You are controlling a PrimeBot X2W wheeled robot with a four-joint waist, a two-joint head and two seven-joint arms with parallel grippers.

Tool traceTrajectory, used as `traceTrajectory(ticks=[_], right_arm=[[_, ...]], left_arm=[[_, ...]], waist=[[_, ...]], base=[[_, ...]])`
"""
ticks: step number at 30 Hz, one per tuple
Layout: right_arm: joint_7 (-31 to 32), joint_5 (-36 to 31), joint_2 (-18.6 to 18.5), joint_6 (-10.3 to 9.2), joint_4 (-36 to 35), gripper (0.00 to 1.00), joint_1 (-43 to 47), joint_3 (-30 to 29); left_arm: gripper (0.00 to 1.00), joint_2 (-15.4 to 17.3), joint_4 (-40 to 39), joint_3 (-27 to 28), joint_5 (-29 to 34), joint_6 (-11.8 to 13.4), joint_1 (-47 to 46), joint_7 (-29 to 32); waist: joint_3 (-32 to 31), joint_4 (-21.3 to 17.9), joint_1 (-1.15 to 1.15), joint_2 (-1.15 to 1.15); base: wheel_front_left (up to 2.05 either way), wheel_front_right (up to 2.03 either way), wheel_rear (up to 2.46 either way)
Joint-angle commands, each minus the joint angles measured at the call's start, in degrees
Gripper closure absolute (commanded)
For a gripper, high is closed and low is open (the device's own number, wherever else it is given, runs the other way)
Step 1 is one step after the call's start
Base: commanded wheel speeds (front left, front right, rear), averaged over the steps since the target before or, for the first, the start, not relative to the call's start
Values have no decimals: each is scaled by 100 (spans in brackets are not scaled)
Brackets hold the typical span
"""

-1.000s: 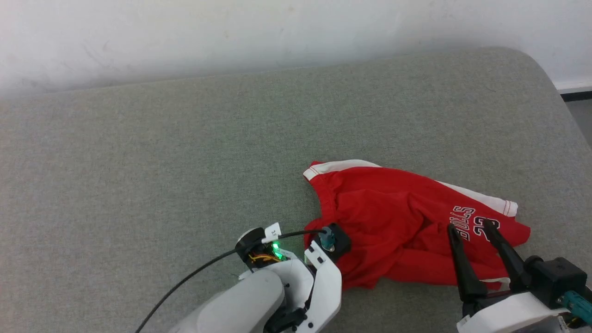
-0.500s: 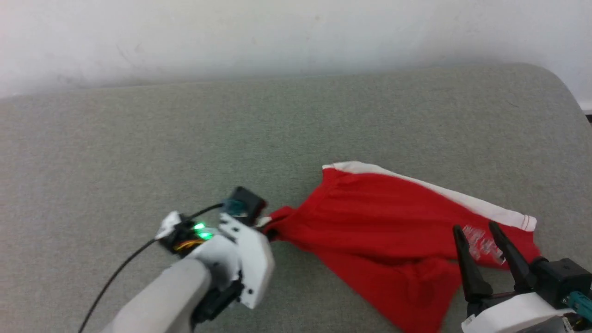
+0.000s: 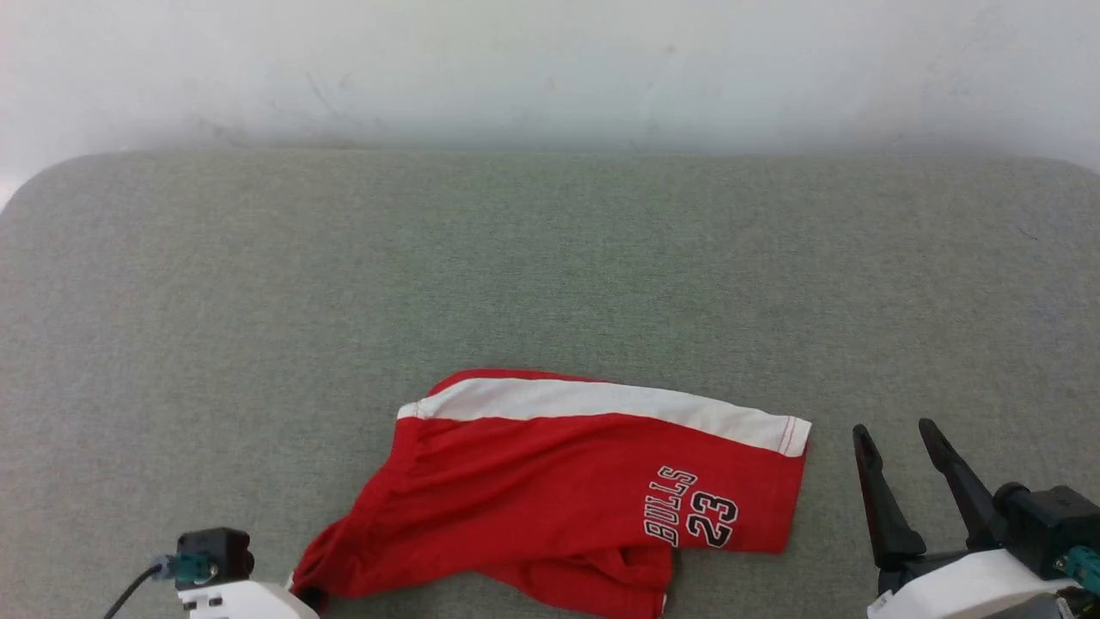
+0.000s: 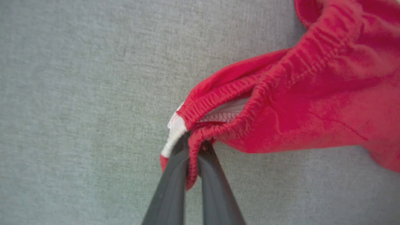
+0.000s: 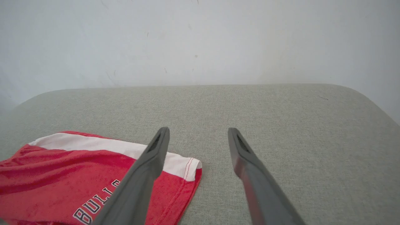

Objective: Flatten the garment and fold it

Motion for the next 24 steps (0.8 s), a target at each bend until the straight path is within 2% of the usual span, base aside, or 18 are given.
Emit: traceTrajectory(ticks=[1,2,3,9,15,20,24], right_arm=[[12,-21,14,-4,-31,0,21,-1],[28,-32,14,-4,-43,0,23,1],[45,-43,14,-4,-54,0,24,6],[149,-55,14,-4,-114,0,79,24],[210,-72,14,-4,-214,0,148,-14],[271,-78,14,-4,-329,0,126,-8],[295,-129,14,-4,-372,0,-10,48]], left_arm=[[81,-23,-32,20,-46,16,23,-21],[30,-86,-65,23,-123,-18,82,-41],[0,-147,-97,20,-169,-53,106,-77],[0,-458,-333,201,-247,-272,-57,-656],[0,-328,-695,439,-207,-401,-370,-862],[0,-88,-657,412,180,-450,-1189,-732],[0,-136,-234,128,254,-751,-2054,-285]], waist=[[-35,73,0,0],[-46,95,0,0],[-59,115,0,0],[-223,171,0,0],[-335,139,0,0],[-257,83,0,0],[-68,-22,0,0]], base=[[0,0,0],[0,0,0],[0,0,0],[0,0,0],[0,0,0],[0,0,0],[0,0,0]])
